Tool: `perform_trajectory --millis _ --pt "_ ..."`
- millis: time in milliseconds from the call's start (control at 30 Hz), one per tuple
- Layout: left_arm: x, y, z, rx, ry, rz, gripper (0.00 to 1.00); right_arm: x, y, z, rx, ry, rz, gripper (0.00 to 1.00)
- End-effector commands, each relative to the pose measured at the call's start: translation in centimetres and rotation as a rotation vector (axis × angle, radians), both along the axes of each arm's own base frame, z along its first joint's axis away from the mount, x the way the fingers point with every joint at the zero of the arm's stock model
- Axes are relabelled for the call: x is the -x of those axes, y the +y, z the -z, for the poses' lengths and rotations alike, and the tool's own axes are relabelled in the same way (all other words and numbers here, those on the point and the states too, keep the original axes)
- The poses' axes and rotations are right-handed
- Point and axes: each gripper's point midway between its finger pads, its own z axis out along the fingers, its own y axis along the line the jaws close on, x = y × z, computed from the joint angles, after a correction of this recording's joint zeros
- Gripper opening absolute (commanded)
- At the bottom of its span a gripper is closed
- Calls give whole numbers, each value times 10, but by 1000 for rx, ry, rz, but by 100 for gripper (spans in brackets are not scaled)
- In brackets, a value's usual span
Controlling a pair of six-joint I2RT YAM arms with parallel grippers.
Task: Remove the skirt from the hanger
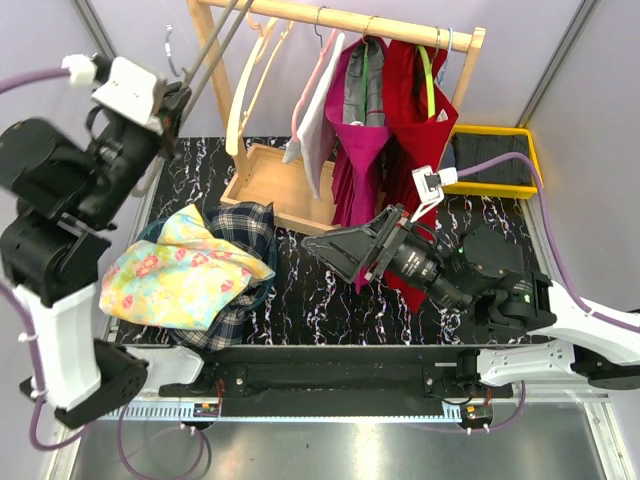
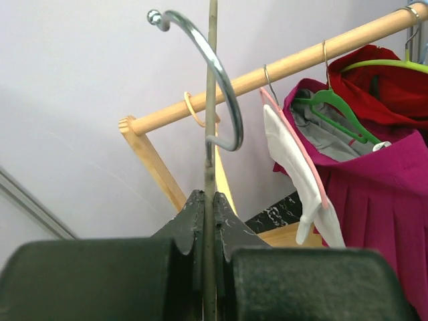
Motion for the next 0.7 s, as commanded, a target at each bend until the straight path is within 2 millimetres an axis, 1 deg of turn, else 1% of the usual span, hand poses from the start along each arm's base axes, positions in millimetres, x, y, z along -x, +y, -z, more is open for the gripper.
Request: perform_trajectory --millis 0,67,100,133,167,233,267,300,400,433,500,533,600,633,667 --pt "-18 2 18 44 126 -62 0 -11 -6 2 28 -66 90 100" --pt "-20 -7 38 33 202 -36 0 -12 -11 -2 18 -74 105 100" --pt "-18 -15 52 16 250 9 0 -13 -14 -2 17 -75 111 100" --pt "-12 -16 58 19 267 29 0 -14 -18 -5 11 -78 123 100" --pt "-17 -23 77 20 329 39 0 -15 -21 -6 8 -81 130 100" --pt "-18 -26 94 10 380 42 0 -17 -29 -11 -4 -85 147 100" --pt "-23 -28 107 -12 411 38 0 -17 -29 -11 -4 -84 150 100" --pt "-25 -29 110 -17 419 37 0 -17 -34 -13 -15 -82 158 99" --pt "-37 -31 112 -48 429 15 0 -18 -41 -12 -26 -74 167 100" --pt "-46 -34 109 -52 428 5 0 -19 -42 -12 -28 -70 172 100" --pt "-57 -33 110 -81 426 -27 0 -19 -47 -11 -33 -67 178 100" --pt "-66 -37 109 -88 424 -33 0 -19 -49 -11 -40 -61 181 100" --pt "-78 -40 103 -96 401 -45 0 -19 -52 -8 -41 -59 184 100" --pt "-88 -45 98 -87 386 -44 0 -19 -52 -7 -41 -56 188 100" --pt "-93 -49 93 -82 371 -38 0 -19 -53 -6 -40 -56 186 100"
